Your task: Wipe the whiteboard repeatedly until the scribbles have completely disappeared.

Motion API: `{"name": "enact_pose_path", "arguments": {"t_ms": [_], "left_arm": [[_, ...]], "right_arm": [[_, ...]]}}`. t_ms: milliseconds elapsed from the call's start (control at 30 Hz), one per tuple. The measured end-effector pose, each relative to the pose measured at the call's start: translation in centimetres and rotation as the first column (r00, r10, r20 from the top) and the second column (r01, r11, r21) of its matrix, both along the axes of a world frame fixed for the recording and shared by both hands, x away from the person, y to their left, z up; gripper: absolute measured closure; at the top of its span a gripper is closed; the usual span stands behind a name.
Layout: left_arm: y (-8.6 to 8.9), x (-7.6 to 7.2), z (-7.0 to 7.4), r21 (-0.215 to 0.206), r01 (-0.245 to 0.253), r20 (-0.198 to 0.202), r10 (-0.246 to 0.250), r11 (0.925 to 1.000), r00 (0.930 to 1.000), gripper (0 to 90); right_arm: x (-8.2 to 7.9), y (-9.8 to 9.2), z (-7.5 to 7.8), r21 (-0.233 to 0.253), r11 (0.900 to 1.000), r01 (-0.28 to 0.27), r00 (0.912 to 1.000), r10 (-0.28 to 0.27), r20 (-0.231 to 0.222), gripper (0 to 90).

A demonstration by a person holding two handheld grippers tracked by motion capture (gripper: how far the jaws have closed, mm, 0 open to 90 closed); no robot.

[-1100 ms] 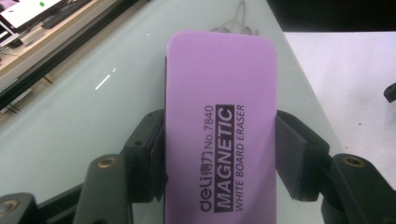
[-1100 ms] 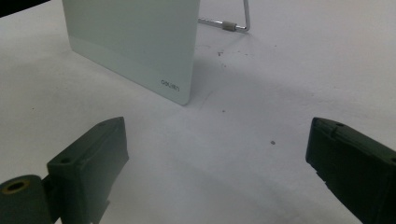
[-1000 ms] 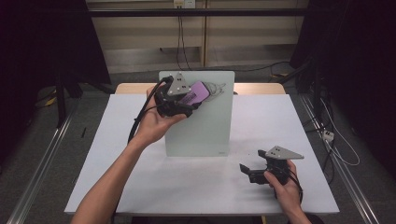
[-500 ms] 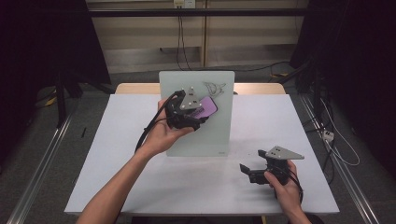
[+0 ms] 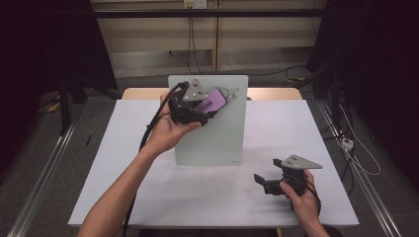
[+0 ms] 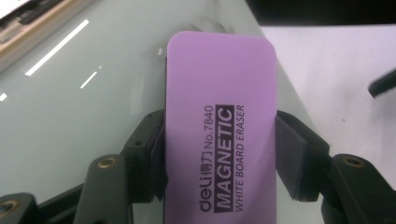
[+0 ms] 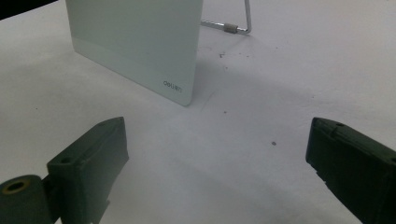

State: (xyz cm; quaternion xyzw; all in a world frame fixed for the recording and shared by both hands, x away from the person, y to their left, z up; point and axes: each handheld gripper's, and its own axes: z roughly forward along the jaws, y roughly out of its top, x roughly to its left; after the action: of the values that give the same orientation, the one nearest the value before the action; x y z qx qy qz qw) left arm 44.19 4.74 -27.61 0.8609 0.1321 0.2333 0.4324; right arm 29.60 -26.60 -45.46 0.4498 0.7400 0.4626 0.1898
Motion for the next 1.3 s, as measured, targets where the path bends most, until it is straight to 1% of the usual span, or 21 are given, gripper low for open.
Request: {"name": "enact_pose_path", "arguments": {"t_ms": [67, 133, 167, 300, 400, 467, 600, 700, 800, 833, 867, 900, 1133, 1167, 1200, 1233, 1300], "left_arm": [[0.3, 0.3, 0.6, -0.017, -0.009, 0.005, 0.009, 0.9998, 1.0, 40.7], [0.5, 0.5, 1.1, -0.038, -0.016, -0.005, 0.016, 0.9991, 0.9999, 40.7], [0.5, 0.7, 1.2, -0.043, -0.017, -0.002, 0.017, 0.9989, 0.9999, 40.7], [0.1, 0.6, 1.3, -0.037, -0.019, 0.013, 0.02, 0.9991, 0.9997, 40.7], [-0.2, 0.5, 1.3, -0.026, -0.015, 0.013, 0.015, 0.9996, 0.9998, 40.7], [-0.5, 0.5, 1.2, -0.03, -0.012, 0.013, 0.012, 0.9995, 0.9998, 40.7], [-1.0, 0.5, 1.3, -0.013, -0.002, 0.016, 0.002, 0.9999, 0.9999, 40.7], [-1.4, 0.6, 1.3, -0.019, -0.002, 0.021, 0.002, 0.9998, 0.9998, 40.7], [-1.9, 0.4, 1.0, -0.011, 0.004, 0.014, -0.004, 0.9999, 0.9999, 40.6], [-2.1, 0.3, 1.0, 0.004, 0.007, 0.006, -0.007, 1.0, 1.0, 40.6], [-2.3, 0.2, 0.8, 0.016, 0.01, 0.011, -0.01, 0.9998, 0.9999, 40.6], [-2.5, 0.2, 0.6, 0.016, 0.013, 0.014, -0.013, 0.9998, 0.9998, 40.6], [-3.6, -0.5, -0.7, 0.05, 0.038, 0.001, -0.038, 0.998, 0.9993, 40.7], [-3.7, -0.5, -0.8, 0.065, 0.045, -0.003, -0.045, 0.9969, 0.999, 40.7], [-4.0, -0.6, -1.2, 0.064, 0.054, -0.008, -0.054, 0.9965, 0.9985, 40.7], [-4.2, -0.8, -1.5, 0.077, 0.063, -0.015, -0.062, 0.995, 0.9979, 40.7], [-4.6, -1.1, -2.1, 0.103, 0.077, -0.014, -0.076, 0.9917, 0.997, 40.7]], "right_arm": [[0.0, 0.0, 0.0, 0.001, 1.0, -0.001, 1.0, 0.001, -0.001, 5.9], [0.0, 0.0, 0.0, 0.003, 1.0, 0.001, 1.0, -0.001, -0.002, 5.8], [0.0, 0.0, 0.0, 0.003, 1.0, 0.001, 1.0, -0.001, -0.003, 5.9], [0.0, 0.1, 0.0, 0.003, 1.0, 0.001, 1.0, -0.001, -0.004, 5.9], [0.0, 0.1, 0.0, 0.002, 1.0, 0.001, 1.0, -0.001, -0.005, 5.9], [0.0, 0.1, 0.0, 0.003, 1.0, 0.001, 1.0, -0.001, -0.006, 5.8], [0.1, 0.1, 0.0, 0.003, 1.0, 0.001, 1.0, -0.001, -0.006, 5.9], [0.1, 0.1, 0.0, 0.003, 1.0, 0.001, 1.0, -0.001, -0.006, 5.8], [0.0, 0.1, 0.0, 0.004, 1.0, 0.0, 1.0, 0.0, -0.006, 5.9], [0.0, 0.1, 0.0, 0.003, 1.0, 0.0, 1.0, 0.0, -0.006, 5.9], [0.0, 0.1, 0.0, 0.004, 1.0, 0.0, 1.0, 0.0, -0.006, 5.9], [0.1, 0.1, 0.0, 0.003, 1.0, 0.0, 1.0, 0.0, -0.005, 5.9], [0.0, 0.1, 0.0, 0.005, 1.0, 0.0, 1.0, 0.0, -0.004, 5.9], [0.0, 0.1, 0.0, 0.004, 1.0, 0.0, 1.0, 0.0, -0.004, 5.9], [0.0, 0.1, 0.0, 0.004, 1.0, 0.0, 1.0, 0.0, -0.003, 5.8], [0.0, 0.1, 0.0, 0.004, 1.0, -0.001, 1.0, 0.001, -0.003, 5.8], [0.0, 0.1, 0.0, 0.003, 1.0, -0.001, 1.0, 0.001, -0.003, 5.9]]}}
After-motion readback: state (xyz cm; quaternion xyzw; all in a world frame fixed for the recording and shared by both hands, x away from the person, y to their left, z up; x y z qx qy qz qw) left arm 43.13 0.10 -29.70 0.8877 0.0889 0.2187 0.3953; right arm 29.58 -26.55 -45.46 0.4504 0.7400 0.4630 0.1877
